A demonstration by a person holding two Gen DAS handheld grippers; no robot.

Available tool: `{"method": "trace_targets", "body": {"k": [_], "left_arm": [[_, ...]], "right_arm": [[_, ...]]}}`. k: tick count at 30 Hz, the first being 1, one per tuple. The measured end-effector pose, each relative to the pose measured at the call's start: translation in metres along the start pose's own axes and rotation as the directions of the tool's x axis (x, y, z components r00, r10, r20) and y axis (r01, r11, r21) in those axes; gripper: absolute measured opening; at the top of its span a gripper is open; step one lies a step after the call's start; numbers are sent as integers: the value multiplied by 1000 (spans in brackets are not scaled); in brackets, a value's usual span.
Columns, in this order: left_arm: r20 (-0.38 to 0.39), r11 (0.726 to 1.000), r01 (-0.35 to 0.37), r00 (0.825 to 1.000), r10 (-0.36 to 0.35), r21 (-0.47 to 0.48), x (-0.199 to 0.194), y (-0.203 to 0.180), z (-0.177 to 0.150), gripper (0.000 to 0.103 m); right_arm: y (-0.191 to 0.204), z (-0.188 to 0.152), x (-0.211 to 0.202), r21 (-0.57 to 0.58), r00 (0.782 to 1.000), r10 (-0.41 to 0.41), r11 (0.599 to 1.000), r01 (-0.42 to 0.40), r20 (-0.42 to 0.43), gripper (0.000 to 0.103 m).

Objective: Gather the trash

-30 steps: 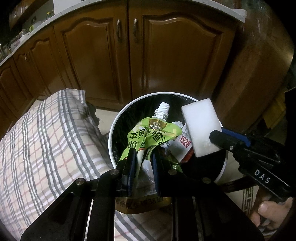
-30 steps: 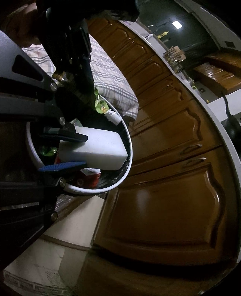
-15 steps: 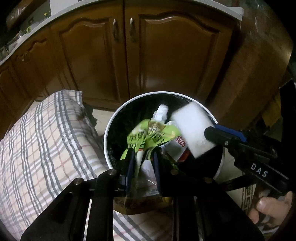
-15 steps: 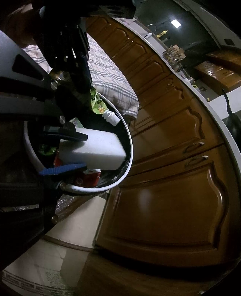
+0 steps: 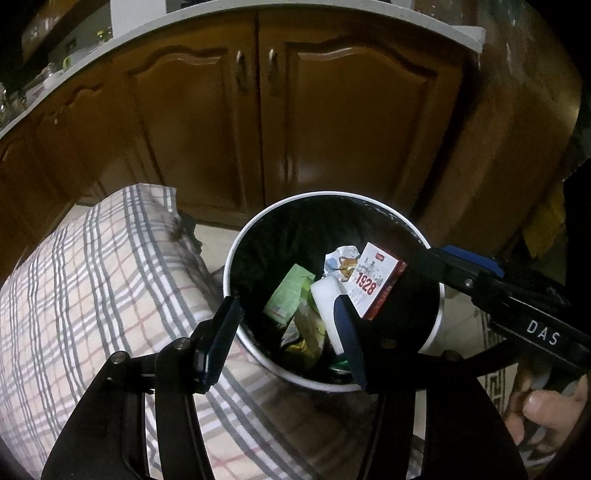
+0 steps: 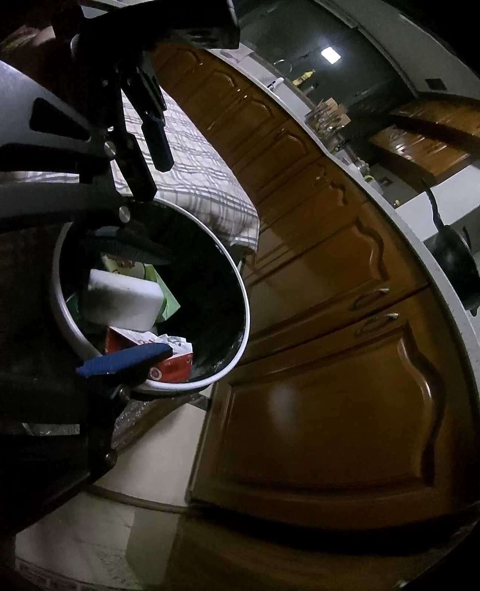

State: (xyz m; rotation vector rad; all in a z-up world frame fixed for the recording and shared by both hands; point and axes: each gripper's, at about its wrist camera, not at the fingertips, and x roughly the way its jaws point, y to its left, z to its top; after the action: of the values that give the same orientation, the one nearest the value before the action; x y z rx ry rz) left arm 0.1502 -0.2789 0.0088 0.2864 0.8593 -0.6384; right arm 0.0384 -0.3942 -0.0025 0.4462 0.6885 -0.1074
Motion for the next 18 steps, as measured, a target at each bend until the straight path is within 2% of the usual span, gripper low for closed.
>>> {"method": "trace_targets", "body": {"k": [5,10,12,18], "left_arm": [[3,1000,-1,1000,1,-24,-6,9,-7,54],[11,998,2,1000,-1,-60,-16,18,-18,59],[13,997,1,1000,0,-81,-19,23,-23,64],[26,991,10,1000,-7,-137,-32,34,-44,70]], "right_arm": [[6,-3,-4,1,1000,2,1000,-2,3,51],[15,-7,-10,-1,1000,13,1000,-13,19,66],[20,-11,-13,-5,999,19,1000,-19,26,76],[35,-23,-22,-9,998,28,1000,-28,52,91]]}}
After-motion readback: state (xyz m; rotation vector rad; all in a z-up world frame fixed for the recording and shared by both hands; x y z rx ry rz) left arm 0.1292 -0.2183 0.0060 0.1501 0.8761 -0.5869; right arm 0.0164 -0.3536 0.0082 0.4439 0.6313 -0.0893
